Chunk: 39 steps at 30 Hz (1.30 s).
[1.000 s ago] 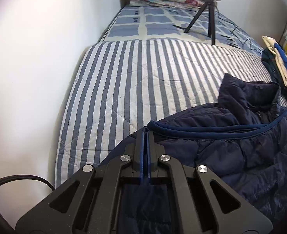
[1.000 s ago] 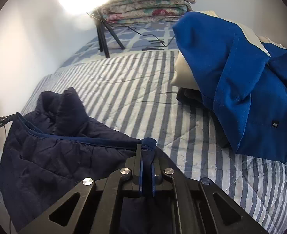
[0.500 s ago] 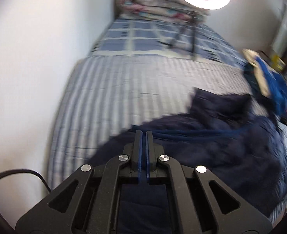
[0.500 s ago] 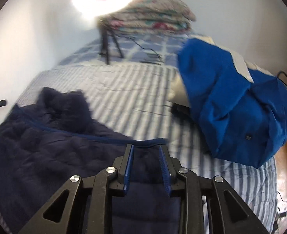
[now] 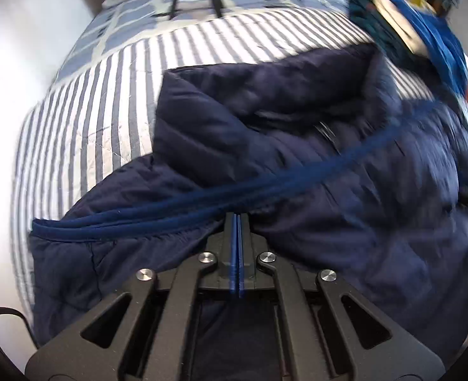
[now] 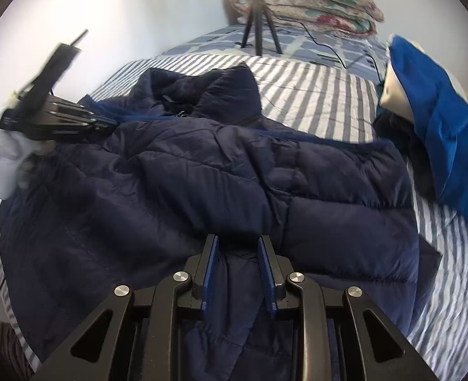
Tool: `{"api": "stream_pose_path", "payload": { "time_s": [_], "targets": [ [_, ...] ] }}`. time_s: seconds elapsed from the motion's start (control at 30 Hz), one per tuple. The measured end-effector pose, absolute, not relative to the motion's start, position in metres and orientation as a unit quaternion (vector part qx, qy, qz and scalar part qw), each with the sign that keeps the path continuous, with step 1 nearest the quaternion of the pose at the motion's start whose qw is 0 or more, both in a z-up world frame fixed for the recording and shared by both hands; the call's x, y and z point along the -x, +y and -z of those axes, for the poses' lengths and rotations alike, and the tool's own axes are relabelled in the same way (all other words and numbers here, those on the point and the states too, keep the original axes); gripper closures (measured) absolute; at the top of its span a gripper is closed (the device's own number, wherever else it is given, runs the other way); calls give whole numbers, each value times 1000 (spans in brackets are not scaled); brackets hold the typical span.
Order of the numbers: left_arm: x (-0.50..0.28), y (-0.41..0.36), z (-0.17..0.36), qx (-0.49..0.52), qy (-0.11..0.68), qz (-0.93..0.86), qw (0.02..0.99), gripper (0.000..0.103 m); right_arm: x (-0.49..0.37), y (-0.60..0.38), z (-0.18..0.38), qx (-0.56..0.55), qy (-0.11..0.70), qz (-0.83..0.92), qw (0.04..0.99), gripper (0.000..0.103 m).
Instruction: Fold large clothes
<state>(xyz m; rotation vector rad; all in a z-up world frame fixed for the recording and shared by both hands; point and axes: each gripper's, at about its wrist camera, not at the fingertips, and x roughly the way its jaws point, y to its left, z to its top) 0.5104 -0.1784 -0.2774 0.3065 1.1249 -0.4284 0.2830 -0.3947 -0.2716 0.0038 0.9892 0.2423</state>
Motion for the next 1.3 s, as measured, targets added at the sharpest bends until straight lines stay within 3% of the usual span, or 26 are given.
{"api": "stream_pose_path", "payload": {
  "time_s": [0.2, 0.37, 0.43, 0.5, 0.57, 0.8, 1.03, 1.2, 1.3],
  "targets": [
    [-519, -181, 276, -144, 503, 177, 834, 102, -281, -400, 271, -15, 473, -99, 876, 79],
    [-493, -163, 242, -121, 477, 174, 853, 102, -254, -410, 246, -39, 459, -86, 883, 76],
    [-481, -152, 223, -99, 467, 191, 858, 102, -232, -418, 227, -59, 443, -83, 891, 71],
    [-452, -147, 204, -79, 457, 213, 860, 102, -209, -425, 209, -74, 420, -75, 901, 52],
    [-428, -148, 197, -67, 454, 228, 859, 101, -172, -434, 185, -96, 386, -60, 915, 41],
    [-384, -185, 213, -22, 470, 263, 842, 100, -79, -437, 159, -144, 365, -25, 920, 41],
    [-391, -223, 277, -73, 514, 236, 821, 100, -25, -424, 165, -163, 382, -13, 910, 41],
    [-382, -200, 254, -34, 505, 230, 831, 100, -7, -417, 161, -177, 382, -9, 907, 41],
    [-349, -172, 204, -27, 463, 243, 852, 100, 4, -412, 147, -175, 368, -9, 913, 41]
  ]
}}
